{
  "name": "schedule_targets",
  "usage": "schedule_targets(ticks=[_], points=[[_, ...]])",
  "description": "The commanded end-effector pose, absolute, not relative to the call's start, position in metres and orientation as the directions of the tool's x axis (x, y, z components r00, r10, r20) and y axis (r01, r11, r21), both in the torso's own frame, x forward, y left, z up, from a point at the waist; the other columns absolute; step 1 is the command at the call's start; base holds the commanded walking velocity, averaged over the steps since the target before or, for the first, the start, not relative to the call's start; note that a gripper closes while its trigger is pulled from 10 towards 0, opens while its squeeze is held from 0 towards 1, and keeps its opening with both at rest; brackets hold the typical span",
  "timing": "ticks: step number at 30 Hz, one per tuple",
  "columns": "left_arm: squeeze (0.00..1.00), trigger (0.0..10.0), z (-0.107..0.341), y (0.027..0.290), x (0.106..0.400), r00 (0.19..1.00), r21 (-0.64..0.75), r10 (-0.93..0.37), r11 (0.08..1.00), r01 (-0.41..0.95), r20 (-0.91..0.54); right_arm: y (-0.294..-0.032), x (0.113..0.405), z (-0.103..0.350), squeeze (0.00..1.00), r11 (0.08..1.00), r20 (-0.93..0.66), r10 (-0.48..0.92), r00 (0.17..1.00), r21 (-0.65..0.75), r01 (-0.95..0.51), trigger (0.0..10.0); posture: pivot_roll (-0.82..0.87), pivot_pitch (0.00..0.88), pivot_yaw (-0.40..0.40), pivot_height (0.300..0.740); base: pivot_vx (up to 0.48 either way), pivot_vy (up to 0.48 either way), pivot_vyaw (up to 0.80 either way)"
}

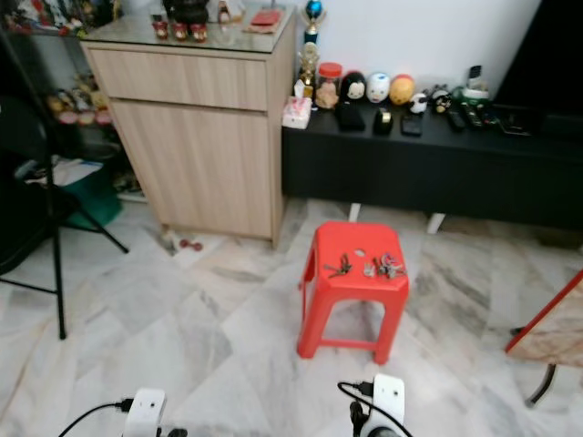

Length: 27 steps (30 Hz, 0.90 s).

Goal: Hang keys on a hook

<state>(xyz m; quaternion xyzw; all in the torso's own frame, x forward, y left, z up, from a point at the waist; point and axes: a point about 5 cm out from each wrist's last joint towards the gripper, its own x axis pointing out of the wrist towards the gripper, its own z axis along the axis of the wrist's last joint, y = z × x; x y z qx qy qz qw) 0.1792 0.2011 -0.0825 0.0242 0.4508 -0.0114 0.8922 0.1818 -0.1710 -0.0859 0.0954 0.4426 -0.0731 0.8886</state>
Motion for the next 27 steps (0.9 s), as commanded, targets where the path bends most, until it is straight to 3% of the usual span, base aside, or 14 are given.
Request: schedule_targets(ticks=[1,17,27], points=[[0.00,10.0,-0.0829,0.2030,0.1776,0.594,0.026,0.007,0.999,0.023,-0.804,-0.1712,0.1833,-0.0851,0.00,0.969,-0.797,-0.048,0.602,0.109,0.222,10.0,0.00,0.000,-0.054,0.740,0.000,0.000,0.00],[0.00,10.0,-0.0826,0.2042,0.1780,0.594,0.014,0.010,1.000,0.002,-0.804,-0.1716,0.1839,-0.0849,0.00,0.972,-0.797,-0.044,0.602,0.106,0.212,10.0,0.00,0.000,-0.057,0.740,0.000,0.000,0.00],[0.00,10.0,-0.0821,0.2032,0.1793,0.597,0.008,0.007,1.000,-0.001,-0.802,-0.1710,0.1850,-0.0843,0.00,0.973,-0.793,-0.029,0.609,0.117,0.198,10.0,0.00,0.000,-0.058,0.740,0.258,0.000,0.24]])
